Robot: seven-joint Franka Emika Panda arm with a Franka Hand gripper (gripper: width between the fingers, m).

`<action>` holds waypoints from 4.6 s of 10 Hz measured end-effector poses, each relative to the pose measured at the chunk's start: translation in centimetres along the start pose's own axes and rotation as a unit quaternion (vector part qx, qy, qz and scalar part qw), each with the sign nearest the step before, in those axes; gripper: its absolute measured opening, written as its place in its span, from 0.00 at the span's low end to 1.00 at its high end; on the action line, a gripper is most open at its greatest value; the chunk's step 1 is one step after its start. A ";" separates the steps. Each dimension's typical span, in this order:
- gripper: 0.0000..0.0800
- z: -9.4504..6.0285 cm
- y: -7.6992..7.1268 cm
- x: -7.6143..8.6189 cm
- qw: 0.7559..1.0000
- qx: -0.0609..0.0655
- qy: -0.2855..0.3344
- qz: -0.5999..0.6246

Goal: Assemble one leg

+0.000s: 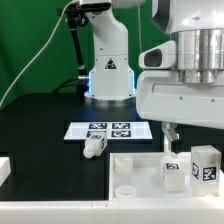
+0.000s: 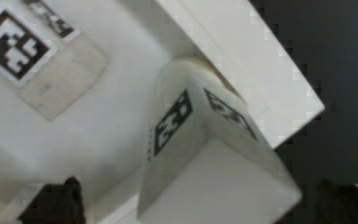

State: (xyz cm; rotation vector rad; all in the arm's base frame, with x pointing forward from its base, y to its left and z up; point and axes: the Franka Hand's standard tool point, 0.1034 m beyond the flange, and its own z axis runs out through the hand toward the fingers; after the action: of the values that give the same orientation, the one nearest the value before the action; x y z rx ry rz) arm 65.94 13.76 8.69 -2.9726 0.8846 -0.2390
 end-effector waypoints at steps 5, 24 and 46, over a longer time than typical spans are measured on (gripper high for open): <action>0.81 -0.3 -0.6 -0.1 0.982 -0.005 0.004 -0.187; 0.35 -0.5 0.1 -0.3 0.920 0.014 0.010 0.391; 0.81 -0.7 -1.0 -0.7 0.943 -0.040 0.007 -0.330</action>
Offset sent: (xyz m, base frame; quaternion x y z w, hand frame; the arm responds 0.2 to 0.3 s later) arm 0.0018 0.0155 0.0026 0.0115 -0.0173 -0.1616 0.9866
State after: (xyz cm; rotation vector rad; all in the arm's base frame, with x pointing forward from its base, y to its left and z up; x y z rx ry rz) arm 65.78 15.03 9.35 -3.2326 -0.1419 -0.2351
